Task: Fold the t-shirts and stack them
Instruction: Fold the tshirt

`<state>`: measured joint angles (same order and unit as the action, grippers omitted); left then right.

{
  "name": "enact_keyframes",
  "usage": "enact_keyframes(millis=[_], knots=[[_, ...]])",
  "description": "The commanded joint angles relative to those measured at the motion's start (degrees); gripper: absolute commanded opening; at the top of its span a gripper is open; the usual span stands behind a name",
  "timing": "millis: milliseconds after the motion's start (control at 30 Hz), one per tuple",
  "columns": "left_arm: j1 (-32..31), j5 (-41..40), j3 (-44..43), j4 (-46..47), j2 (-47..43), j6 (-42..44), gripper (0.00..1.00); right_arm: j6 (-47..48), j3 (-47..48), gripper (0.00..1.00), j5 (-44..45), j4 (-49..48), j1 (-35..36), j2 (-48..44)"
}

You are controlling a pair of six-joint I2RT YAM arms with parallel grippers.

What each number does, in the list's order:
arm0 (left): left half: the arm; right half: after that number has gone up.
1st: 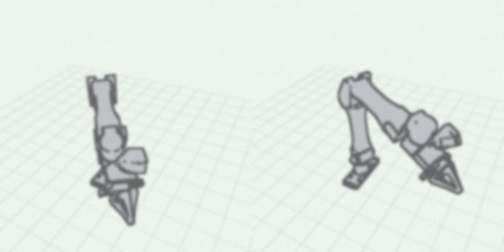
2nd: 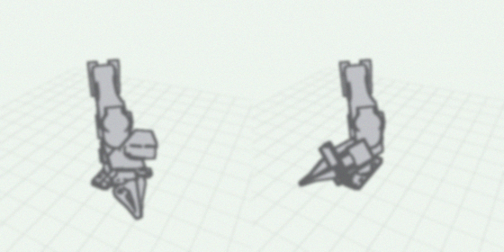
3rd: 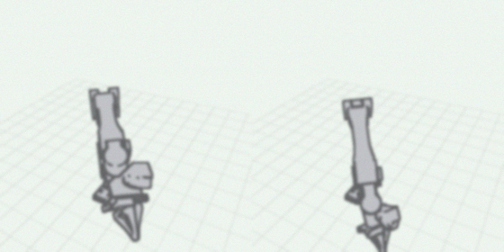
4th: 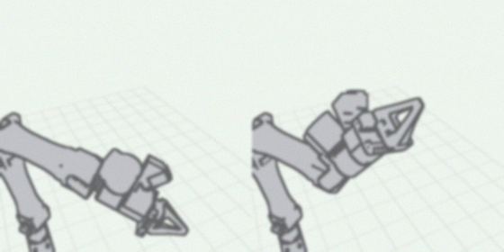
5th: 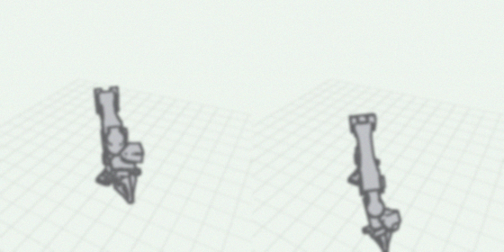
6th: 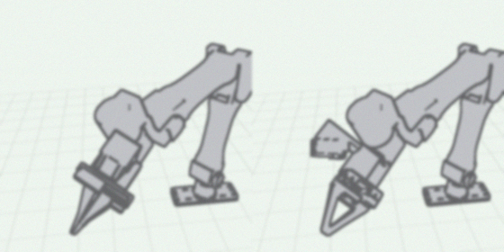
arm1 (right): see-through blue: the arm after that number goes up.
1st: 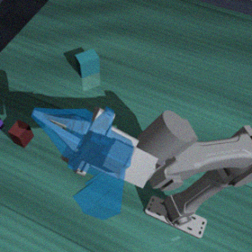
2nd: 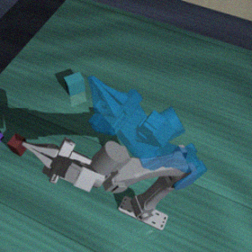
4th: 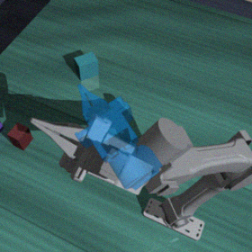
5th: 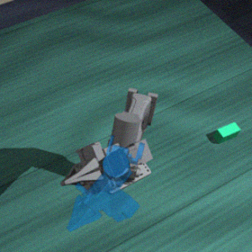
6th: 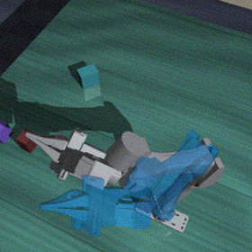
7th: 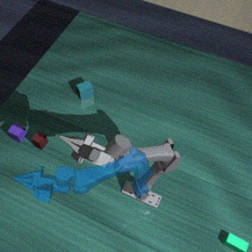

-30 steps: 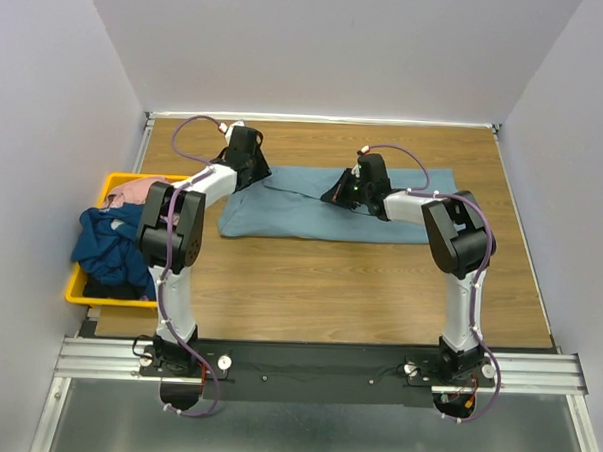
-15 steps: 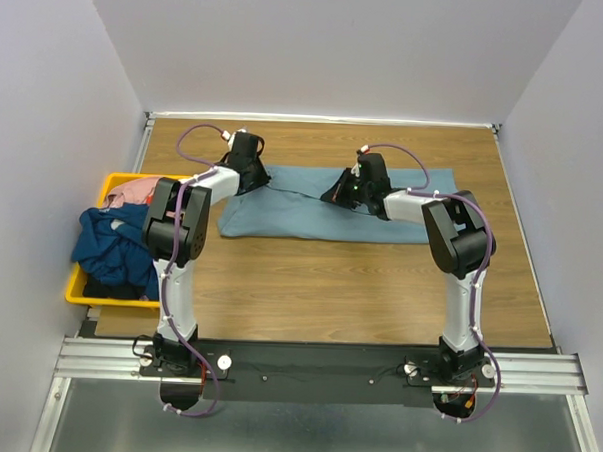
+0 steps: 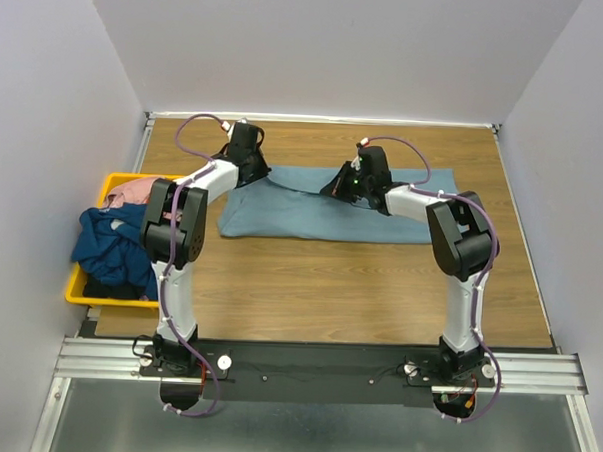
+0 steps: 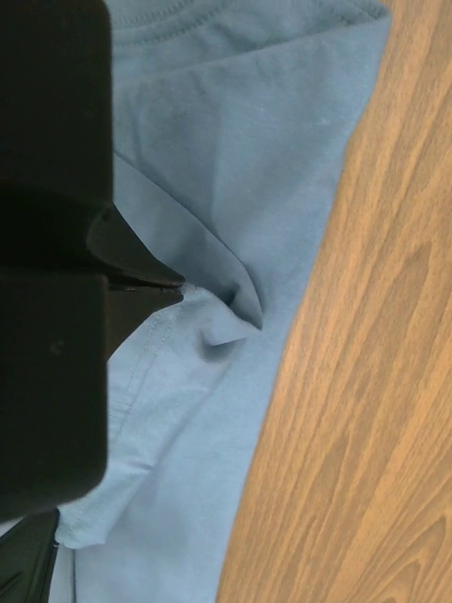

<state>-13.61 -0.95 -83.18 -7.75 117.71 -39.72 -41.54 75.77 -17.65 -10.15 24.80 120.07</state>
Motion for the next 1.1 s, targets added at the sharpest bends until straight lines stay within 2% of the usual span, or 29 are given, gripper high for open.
enact_keyframes(millis=[0,300,433,533,667,700,733,767,800,833,933,967,1067], knots=[[0.2,-2.6,-1.9,-5.0,-3.4,2.6,0.00,1.2,1.4,0.01,-1.6,2.9,0.3,-2.4],[0.2,-4.1,1.8,-6.7,-3.7,4.1,0.00,1.2,0.0,0.02,-4.1,4.6,0.4,-1.0],[0.3,-3.5,3.5,-4.3,-2.9,3.8,0.00,1.6,0.2,0.07,-4.1,5.1,0.3,-0.1],[0.1,-2.3,3.9,-3.5,-2.7,3.7,0.09,2.1,0.7,0.09,-3.5,5.8,0.4,0.2],[0.0,-1.6,5.4,-1.2,-4.8,3.3,0.25,3.0,1.0,0.27,-2.7,7.1,0.4,-0.7],[0.0,-2.2,6.2,-0.8,-5.5,3.3,0.29,3.5,1.1,0.36,-2.7,7.7,0.4,-1.1],[0.0,-2.4,6.4,-0.3,-7.2,3.3,0.35,3.9,1.2,0.40,-2.3,8.0,0.4,-2.0],[0.0,-2.8,6.5,-0.2,-8.2,3.3,0.47,4.3,1.4,0.43,-1.3,8.4,0.4,-2.6],[0.0,-3.6,6.6,0.1,-9.1,3.3,0.51,4.8,1.6,0.50,-0.6,9.1,0.4,-3.3],[0.0,-3.9,6.8,0.7,-10.7,3.3,0.55,5.5,2.0,0.52,0.1,9.4,0.3,-4.4],[0.0,-3.4,7.2,2.6,-12.9,3.7,0.53,6.8,3.9,0.52,1.3,9.7,0.3,-5.3],[0.0,-2.0,7.2,4.3,-13.4,3.7,0.46,7.0,4.6,0.52,0.4,9.7,0.3,-5.1],[0.1,0.7,6.3,6.8,-12.0,3.8,0.34,6.1,7.9,0.51,-2.1,9.5,0.4,-3.7]])
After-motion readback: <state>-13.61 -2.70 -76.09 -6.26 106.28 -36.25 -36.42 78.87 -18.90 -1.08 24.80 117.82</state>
